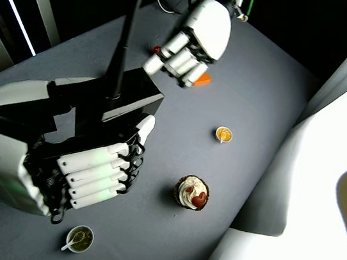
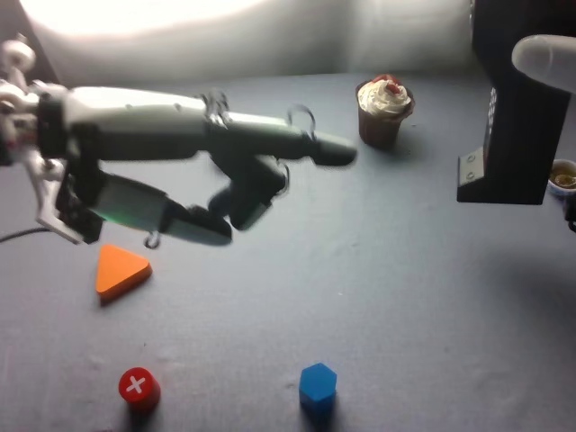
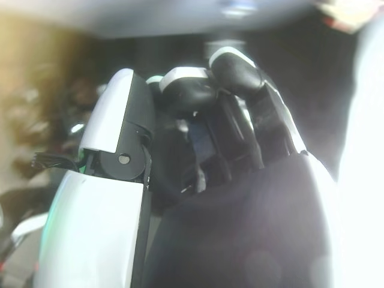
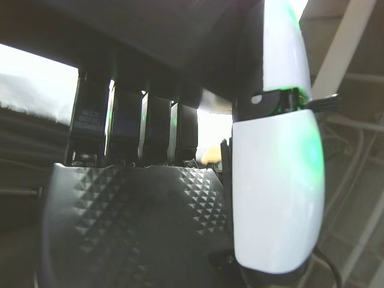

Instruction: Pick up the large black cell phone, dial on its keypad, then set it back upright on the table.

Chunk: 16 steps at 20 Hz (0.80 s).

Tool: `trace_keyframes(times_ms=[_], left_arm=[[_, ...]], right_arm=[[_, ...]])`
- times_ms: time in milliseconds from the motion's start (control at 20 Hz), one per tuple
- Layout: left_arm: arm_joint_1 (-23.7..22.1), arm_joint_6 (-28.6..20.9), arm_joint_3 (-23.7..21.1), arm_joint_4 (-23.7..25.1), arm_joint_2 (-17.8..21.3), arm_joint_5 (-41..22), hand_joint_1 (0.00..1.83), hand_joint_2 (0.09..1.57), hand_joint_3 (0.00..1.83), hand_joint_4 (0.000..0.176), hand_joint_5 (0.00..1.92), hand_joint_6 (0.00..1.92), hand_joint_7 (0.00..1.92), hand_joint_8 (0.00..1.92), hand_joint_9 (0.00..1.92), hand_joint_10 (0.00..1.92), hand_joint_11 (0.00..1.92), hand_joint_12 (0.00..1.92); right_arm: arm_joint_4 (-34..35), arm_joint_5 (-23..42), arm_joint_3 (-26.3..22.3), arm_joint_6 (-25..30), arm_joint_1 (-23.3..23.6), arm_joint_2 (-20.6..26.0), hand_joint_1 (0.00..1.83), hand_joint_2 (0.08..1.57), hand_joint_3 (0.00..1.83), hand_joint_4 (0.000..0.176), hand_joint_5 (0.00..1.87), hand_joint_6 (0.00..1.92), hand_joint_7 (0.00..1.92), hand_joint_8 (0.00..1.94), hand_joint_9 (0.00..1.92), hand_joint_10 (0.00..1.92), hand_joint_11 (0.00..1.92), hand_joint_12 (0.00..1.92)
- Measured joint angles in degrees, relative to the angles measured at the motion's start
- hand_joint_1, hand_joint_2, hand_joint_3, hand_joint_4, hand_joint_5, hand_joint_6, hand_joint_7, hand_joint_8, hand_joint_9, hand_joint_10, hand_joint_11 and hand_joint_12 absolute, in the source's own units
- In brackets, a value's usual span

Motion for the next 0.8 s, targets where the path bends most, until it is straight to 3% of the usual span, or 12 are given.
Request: trace_keyframes(times_ms=[50,100,150,300,350,400,550,600,650,700,800], left_arm=[[-0.2,0.2,0.3,0.9,0.4,-1.4,1.31,1.28,0.0,0.154,0.05,0.0,0.66,1.59,0.74,1.92,0.34,1.92],[-0.2,-0.6,0.3,2.6,0.7,-2.4,1.31,1.28,0.0,0.158,0.05,0.0,0.66,1.59,0.73,1.92,0.32,1.92],[0.1,-1.2,0.3,3.0,0.7,-3.7,1.3,1.29,0.0,0.157,0.06,0.0,0.65,1.6,0.71,1.92,0.35,1.92],[0.1,-1.1,2.5,-1.6,0.4,-10.4,1.3,1.29,0.0,0.123,0.09,0.01,0.66,1.6,0.72,1.92,0.27,1.92],[-0.1,-0.5,3.2,-2.5,0.4,-12.3,1.3,1.29,0.0,0.123,0.09,0.01,0.66,1.6,0.72,1.92,0.27,1.92],[-0.2,0.1,3.4,-3.3,0.4,-14.8,1.3,1.29,0.0,0.084,0.11,0.01,0.65,1.59,0.65,1.92,0.3,1.92],[0.0,-0.9,3.2,-5.5,0.1,-14.0,1.27,1.3,0.0,0.008,0.13,0.01,0.64,1.62,0.69,1.92,0.36,1.92],[0.0,-1.2,3.1,-7.0,0.1,-12.6,1.04,1.3,0.0,0.0,0.17,0.01,0.7,1.69,0.7,1.92,0.44,1.91],[-0.1,-1.9,2.8,-9.4,0.1,-9.6,0.8,1.26,0.0,0.0,0.29,0.02,0.69,1.38,0.66,1.68,0.49,1.77],[-0.1,-3.4,2.6,-11.0,0.1,-6.0,0.67,1.24,0.0,0.0,0.37,0.01,0.69,1.15,0.64,1.5,0.52,1.67],[0.0,-4.5,2.6,-11.6,0.1,0.2,0.47,1.25,0.0,0.0,0.54,0.01,0.69,0.52,0.64,0.93,0.47,1.36]], right_arm=[[0.6,0.1,0.2,0.1,0.0,0.0,1.36,1.16,0.0,0.0,0.89,1.06,0.84,1.14,0.83,1.39,0.69,1.37],[1.0,0.4,0.4,0.1,0.0,-0.1,1.46,1.14,0.0,0.0,0.9,0.99,0.87,1.06,0.87,1.24,0.73,1.61],[1.4,1.2,0.9,0.2,0.0,-0.6,1.48,1.14,0.0,0.0,0.89,0.99,0.87,1.05,0.88,1.21,0.73,1.66],[1.8,2.0,1.1,-0.2,0.2,-1.8,1.48,1.15,0.0,0.0,0.9,0.98,0.86,1.09,0.84,1.26,0.72,1.69],[1.6,2.4,1.3,-0.3,0.2,-2.2,1.48,1.15,0.0,0.0,0.9,0.98,0.86,1.09,0.84,1.26,0.72,1.69],[1.0,3.3,2.1,-0.4,-0.1,-3.0,1.48,1.15,0.0,0.0,0.88,1.01,0.83,1.11,0.84,1.26,0.74,1.67],[1.1,5.3,3.8,-0.4,-1.1,-4.4,1.48,1.15,0.0,0.0,0.9,0.97,0.82,1.11,0.85,1.25,0.77,1.66],[1.2,5.7,4.2,-0.5,-1.5,-4.7,1.48,1.14,0.0,0.0,0.89,0.97,0.84,1.06,0.86,1.24,0.78,1.65],[1.3,6.4,4.6,-0.4,-2.4,-5.0,1.48,1.13,0.0,0.0,0.91,0.97,0.88,1.0,0.87,1.22,0.78,1.64],[1.4,6.8,5.2,-0.5,-3.0,-5.5,1.48,1.13,0.0,0.0,0.92,0.99,0.88,0.99,0.87,1.21,0.78,1.63],[2.2,8.9,5.8,-0.5,-4.4,-6.3,1.48,1.13,0.0,0.0,0.92,0.97,0.88,1.0,0.89,1.17,0.82,1.61]])
